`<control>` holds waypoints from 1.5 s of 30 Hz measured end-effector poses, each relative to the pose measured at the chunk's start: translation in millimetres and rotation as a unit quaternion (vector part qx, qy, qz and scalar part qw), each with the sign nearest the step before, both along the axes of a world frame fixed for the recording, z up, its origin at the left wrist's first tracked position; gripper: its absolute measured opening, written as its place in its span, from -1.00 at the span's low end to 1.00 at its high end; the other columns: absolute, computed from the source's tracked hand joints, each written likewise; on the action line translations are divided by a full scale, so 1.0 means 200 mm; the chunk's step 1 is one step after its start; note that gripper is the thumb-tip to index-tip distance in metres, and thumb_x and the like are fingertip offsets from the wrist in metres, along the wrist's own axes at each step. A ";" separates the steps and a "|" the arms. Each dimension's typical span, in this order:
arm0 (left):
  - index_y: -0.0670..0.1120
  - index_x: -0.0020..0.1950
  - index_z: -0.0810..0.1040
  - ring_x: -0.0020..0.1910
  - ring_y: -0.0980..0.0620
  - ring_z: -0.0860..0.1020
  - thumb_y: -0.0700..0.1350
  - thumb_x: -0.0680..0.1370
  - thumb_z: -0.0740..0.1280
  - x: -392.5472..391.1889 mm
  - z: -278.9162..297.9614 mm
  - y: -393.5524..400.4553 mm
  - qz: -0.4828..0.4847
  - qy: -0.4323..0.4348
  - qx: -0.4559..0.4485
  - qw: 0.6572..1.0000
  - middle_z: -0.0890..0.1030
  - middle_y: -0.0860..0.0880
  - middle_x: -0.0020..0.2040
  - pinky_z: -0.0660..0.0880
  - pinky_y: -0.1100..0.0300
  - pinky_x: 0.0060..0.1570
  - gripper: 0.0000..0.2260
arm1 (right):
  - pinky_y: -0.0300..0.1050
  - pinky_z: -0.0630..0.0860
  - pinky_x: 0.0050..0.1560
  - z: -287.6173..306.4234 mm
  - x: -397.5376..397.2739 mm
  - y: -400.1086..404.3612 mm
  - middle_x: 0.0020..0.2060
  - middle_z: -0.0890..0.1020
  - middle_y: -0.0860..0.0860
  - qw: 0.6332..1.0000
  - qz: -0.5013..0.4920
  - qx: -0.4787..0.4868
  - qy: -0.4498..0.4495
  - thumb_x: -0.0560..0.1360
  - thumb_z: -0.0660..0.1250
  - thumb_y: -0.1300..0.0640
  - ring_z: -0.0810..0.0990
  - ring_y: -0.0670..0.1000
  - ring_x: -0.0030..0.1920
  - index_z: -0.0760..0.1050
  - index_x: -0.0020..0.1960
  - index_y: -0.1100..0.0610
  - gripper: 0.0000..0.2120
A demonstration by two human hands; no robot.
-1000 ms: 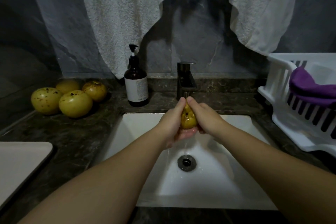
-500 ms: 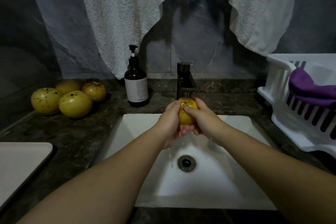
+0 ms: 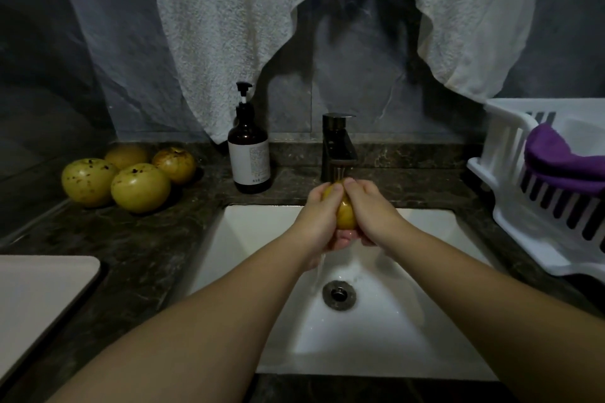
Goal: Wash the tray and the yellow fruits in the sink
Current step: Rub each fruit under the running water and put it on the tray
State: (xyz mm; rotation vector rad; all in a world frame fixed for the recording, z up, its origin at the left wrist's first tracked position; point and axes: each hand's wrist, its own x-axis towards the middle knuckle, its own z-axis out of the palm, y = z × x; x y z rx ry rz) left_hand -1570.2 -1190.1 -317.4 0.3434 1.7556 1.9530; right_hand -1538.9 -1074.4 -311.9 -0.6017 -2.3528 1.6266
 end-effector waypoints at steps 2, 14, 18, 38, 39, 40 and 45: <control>0.22 0.53 0.27 -0.24 -0.05 0.63 0.17 0.68 0.26 0.00 -0.01 0.01 0.014 0.050 -0.008 0.999 0.61 -0.13 0.19 0.63 0.06 -0.21 -0.58 | -0.18 0.46 -0.38 0.01 -0.01 0.00 0.02 0.61 0.12 0.999 -0.021 -0.026 -0.033 0.57 0.04 -0.44 0.66 0.10 -0.16 0.34 0.31 -0.19 -0.54; 0.11 0.35 0.41 0.08 -0.11 0.69 0.19 0.69 0.20 -0.02 0.00 -0.01 0.045 0.073 -0.031 0.996 0.61 -0.10 0.19 0.66 0.00 -0.04 -0.72 | -0.16 0.38 -0.43 -0.01 0.02 0.02 -0.19 0.65 0.12 0.994 0.022 -0.104 -0.001 0.40 0.13 -0.54 0.56 0.08 -0.33 0.48 0.27 -0.05 -0.30; 0.11 0.39 0.36 -0.09 -0.09 0.66 0.27 0.70 0.10 -0.01 0.00 0.00 0.041 0.071 -0.067 0.994 0.62 -0.12 0.10 0.61 0.02 -0.11 -0.64 | -0.19 0.40 -0.45 -0.02 -0.01 0.00 -0.24 0.61 0.15 0.990 0.024 -0.139 -0.009 0.51 0.11 -0.48 0.55 0.03 -0.41 0.44 0.22 -0.08 -0.45; 0.01 0.24 0.50 -0.41 0.01 0.57 0.33 0.69 0.02 -0.01 0.02 -0.01 0.041 0.022 -0.050 0.998 0.61 -0.11 -0.20 0.49 0.16 -0.36 -0.53 | -0.12 0.50 -0.28 -0.02 0.00 -0.03 0.04 0.60 0.07 0.996 0.024 0.054 0.072 0.56 0.16 -0.39 0.64 0.02 -0.08 0.42 0.20 -0.10 -0.58; 0.00 0.24 0.49 -0.42 0.01 0.53 0.32 0.69 0.01 -0.01 0.01 -0.01 0.039 0.028 -0.056 0.997 0.60 -0.11 -0.24 0.44 0.19 -0.39 -0.52 | -0.13 0.49 -0.29 -0.02 0.00 -0.03 0.02 0.60 0.06 0.996 0.028 0.058 0.066 0.56 0.15 -0.39 0.63 0.02 -0.09 0.42 0.19 -0.11 -0.59; 0.01 0.27 0.47 -0.36 -0.01 0.56 0.29 0.70 0.01 -0.02 0.01 -0.01 0.043 0.051 -0.065 0.996 0.61 -0.13 -0.18 0.44 0.19 -0.38 -0.56 | -0.16 0.47 -0.36 -0.02 0.00 -0.03 -0.05 0.61 0.07 0.998 0.027 0.025 0.045 0.56 0.11 -0.41 0.63 0.02 -0.17 0.42 0.19 -0.12 -0.56; 0.06 0.36 0.40 -0.28 -0.05 0.59 0.29 0.70 0.04 -0.02 0.02 -0.01 0.050 0.056 -0.056 0.996 0.62 -0.16 -0.05 0.48 0.15 -0.34 -0.59 | -0.12 0.51 -0.31 -0.01 0.00 -0.04 -0.08 0.63 0.06 0.997 0.024 0.054 0.051 0.55 0.11 -0.43 0.63 0.01 -0.18 0.43 0.17 -0.08 -0.52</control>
